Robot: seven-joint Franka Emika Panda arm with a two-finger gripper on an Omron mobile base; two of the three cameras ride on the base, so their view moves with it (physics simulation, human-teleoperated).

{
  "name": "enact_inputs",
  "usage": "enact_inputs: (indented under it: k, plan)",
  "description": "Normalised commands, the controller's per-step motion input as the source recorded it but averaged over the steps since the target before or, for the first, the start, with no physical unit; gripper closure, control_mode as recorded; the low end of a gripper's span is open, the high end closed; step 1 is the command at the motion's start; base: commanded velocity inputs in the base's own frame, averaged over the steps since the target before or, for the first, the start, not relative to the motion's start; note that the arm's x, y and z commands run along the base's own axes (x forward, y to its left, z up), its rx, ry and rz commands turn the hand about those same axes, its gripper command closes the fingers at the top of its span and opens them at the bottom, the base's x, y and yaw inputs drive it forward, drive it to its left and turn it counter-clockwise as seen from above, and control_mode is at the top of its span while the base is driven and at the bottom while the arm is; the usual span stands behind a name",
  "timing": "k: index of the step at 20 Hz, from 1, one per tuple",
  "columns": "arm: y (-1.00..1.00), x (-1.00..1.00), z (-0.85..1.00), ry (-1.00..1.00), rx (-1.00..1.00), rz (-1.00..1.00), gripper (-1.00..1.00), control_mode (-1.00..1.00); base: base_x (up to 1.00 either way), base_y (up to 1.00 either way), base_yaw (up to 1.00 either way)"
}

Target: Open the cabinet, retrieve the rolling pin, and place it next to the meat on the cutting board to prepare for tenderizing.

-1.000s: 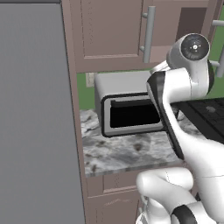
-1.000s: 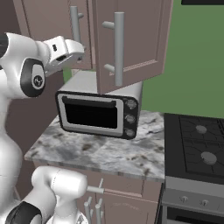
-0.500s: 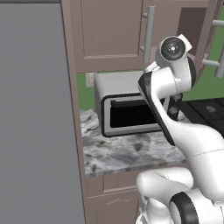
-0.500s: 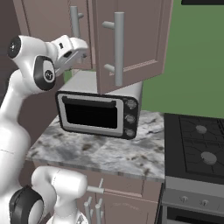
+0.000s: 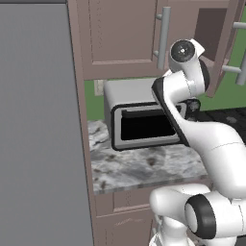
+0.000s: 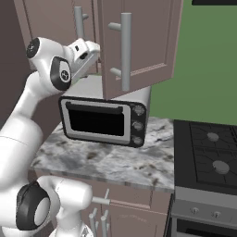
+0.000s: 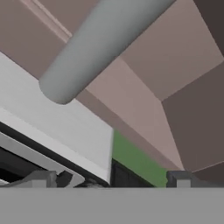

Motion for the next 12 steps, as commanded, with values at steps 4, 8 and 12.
enact_inputs:
  k: [4, 8, 12]
  plan:
    - [-0.42, 0.18, -0.23, 0.11, -0.07, -0.02, -1.0, -1.0, 0.0, 0.0, 0.0]
    - [-0.48, 0.02, -0.21, 0.09, -0.06, -0.04, -1.0, -1.0, 0.0, 0.0, 0.0]
    - [-0.59, -0.01, -0.2, 0.06, -0.06, -0.05, -1.0, -1.0, 0.0, 0.0, 0.0]
